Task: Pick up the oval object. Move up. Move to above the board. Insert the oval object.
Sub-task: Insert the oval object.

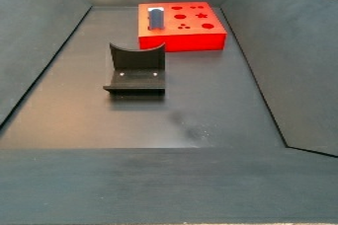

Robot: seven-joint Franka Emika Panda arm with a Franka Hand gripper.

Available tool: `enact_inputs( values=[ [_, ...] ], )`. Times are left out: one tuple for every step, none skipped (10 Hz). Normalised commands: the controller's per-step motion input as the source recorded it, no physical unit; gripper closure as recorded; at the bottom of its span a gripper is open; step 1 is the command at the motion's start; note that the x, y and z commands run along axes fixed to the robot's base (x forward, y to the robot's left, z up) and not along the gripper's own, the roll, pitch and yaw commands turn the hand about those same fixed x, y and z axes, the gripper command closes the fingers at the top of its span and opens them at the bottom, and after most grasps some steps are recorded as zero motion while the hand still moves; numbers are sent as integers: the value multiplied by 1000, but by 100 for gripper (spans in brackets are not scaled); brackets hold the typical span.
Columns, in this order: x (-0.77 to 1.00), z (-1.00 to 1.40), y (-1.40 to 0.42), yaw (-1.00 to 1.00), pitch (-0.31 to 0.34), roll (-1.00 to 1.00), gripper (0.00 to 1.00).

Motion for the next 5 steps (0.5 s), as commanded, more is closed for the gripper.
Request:
enact_inputs(
  values=[
    [0, -457, -11, -1000, -104, -4, 100],
    [0, -451, -11, -1000, -104, -3, 100],
    [0, -589, -111, -997, -126, 0, 100],
    [0, -697, -203, -911, -154, 1, 100],
    [-3, -660, -189, -963, -149, 0, 100]
  ],
)
